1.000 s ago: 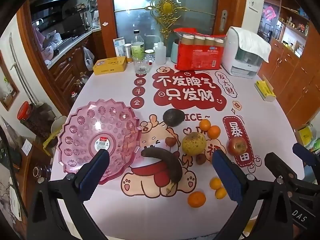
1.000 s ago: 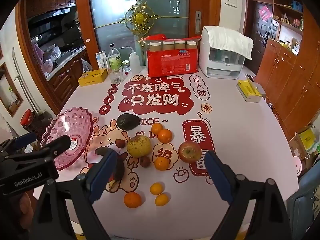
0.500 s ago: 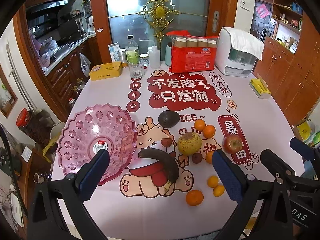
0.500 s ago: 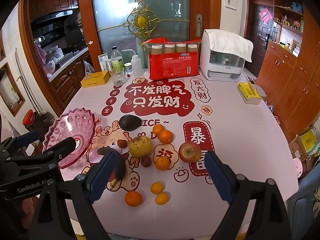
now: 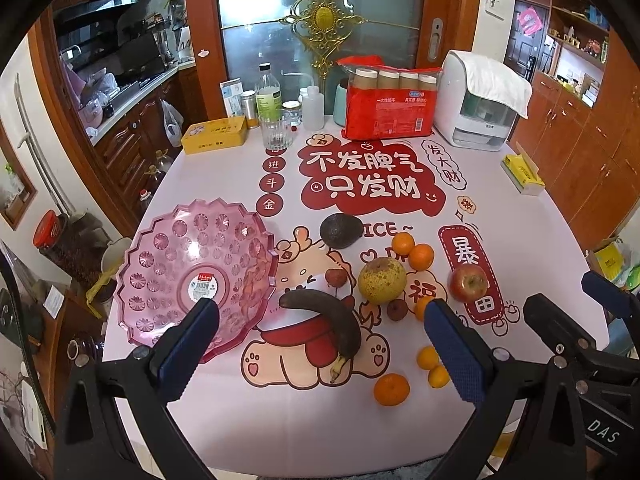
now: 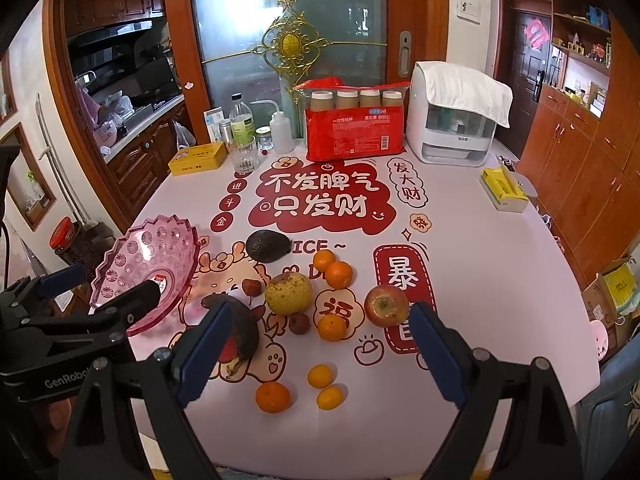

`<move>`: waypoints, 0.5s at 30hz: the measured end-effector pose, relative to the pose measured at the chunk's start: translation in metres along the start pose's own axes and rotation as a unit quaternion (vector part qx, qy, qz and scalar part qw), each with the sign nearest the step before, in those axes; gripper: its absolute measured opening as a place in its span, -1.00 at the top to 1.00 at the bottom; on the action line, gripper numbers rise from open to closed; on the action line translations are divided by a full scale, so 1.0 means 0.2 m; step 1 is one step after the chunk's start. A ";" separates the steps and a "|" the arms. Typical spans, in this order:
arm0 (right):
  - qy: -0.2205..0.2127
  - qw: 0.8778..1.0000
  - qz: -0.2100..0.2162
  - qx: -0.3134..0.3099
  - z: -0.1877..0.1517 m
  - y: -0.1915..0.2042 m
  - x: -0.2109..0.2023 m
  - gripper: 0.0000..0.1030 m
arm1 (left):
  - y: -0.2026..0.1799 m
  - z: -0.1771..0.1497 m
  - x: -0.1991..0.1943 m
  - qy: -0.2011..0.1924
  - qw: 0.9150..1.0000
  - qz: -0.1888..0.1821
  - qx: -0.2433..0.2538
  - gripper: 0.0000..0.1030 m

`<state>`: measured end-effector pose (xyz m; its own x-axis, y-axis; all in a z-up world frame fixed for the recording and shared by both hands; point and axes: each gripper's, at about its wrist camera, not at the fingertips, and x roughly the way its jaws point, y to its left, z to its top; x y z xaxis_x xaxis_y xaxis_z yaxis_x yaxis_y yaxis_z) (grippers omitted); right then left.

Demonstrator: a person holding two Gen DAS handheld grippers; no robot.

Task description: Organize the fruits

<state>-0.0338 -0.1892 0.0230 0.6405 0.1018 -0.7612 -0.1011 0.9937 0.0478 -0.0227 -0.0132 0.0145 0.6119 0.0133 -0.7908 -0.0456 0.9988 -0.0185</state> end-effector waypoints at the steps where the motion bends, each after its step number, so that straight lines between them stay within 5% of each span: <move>1: 0.000 1.000 0.000 0.000 0.00 0.00 0.00 -0.75 | 0.00 0.00 0.00 0.000 1.000 0.000 0.000 -0.98; 15: -0.007 1.000 -0.004 -0.009 0.01 0.03 -0.02 -0.75 | 0.00 0.00 0.02 0.010 1.000 -0.004 0.000 -0.98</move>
<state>-0.0356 -0.1844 0.0269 0.6521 0.0946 -0.7522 -0.1094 0.9935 0.0301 -0.0200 -0.0135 0.0118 0.5958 0.0046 -0.8031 -0.0414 0.9988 -0.0250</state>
